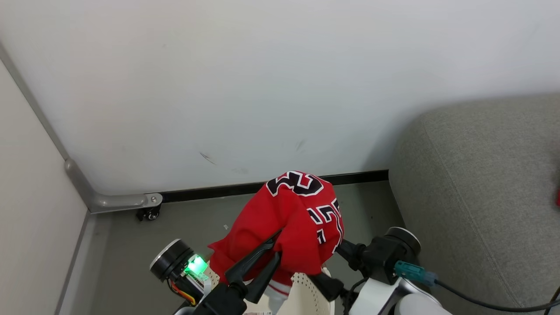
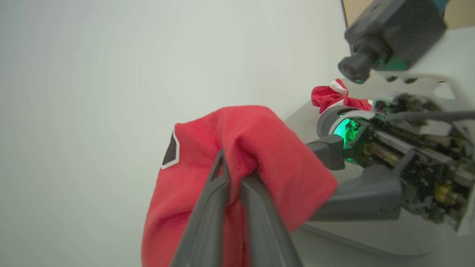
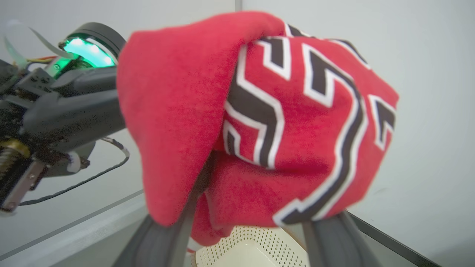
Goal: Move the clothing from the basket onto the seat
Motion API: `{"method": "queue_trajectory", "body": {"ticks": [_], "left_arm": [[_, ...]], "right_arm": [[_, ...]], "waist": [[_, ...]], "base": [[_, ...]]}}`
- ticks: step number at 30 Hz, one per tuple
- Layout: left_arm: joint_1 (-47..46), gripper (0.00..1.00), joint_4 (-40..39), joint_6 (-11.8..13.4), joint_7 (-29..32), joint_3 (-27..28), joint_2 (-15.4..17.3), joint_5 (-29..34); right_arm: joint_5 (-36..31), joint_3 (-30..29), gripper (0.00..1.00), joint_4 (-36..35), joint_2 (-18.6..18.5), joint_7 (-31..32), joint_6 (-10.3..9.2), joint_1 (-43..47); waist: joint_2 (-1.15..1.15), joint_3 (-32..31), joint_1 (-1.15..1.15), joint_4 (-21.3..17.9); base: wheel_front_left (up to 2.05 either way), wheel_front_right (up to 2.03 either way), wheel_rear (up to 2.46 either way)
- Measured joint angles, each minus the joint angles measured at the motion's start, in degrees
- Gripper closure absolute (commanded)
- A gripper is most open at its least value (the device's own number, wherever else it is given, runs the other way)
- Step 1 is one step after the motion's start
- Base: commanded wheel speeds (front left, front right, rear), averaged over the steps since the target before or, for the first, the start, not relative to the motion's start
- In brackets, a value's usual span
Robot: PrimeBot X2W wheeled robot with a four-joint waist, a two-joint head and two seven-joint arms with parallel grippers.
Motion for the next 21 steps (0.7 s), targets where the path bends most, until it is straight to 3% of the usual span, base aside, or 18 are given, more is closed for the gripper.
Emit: {"method": "queue_trajectory", "body": {"ticks": [18,19,20,21], "left_arm": [[0.0,1.00,-0.1,0.0,-0.3,-0.2,-0.1,-0.1],[0.0,0.93,-0.3,0.0,-0.3,-0.2,-0.2,-0.2],[0.0,0.55,-0.7,0.0,-0.3,-0.2,-0.2,-0.3],[0.0,0.09,-1.0,0.0,-0.3,-0.2,-0.3,-0.6]], "right_arm": [[0.3,-6.6,1.00,-2.1,2.3,0.0,0.02,0.2],[0.3,-6.8,1.00,-2.2,2.4,0.0,0.02,0.3],[0.2,-7.1,1.00,-2.4,2.6,0.0,0.02,0.3],[0.2,-7.4,1.00,-2.6,2.8,0.0,0.02,0.3]], "waist": [[0.00,0.0,0.00,0.0],[0.00,0.0,0.00,0.0],[0.00,0.1,0.00,0.0],[0.00,0.1,0.00,-0.1]], "base": [[0.00,0.00,0.00],[0.00,0.00,0.00],[0.00,0.00,0.00],[0.00,0.00,0.00]]}}
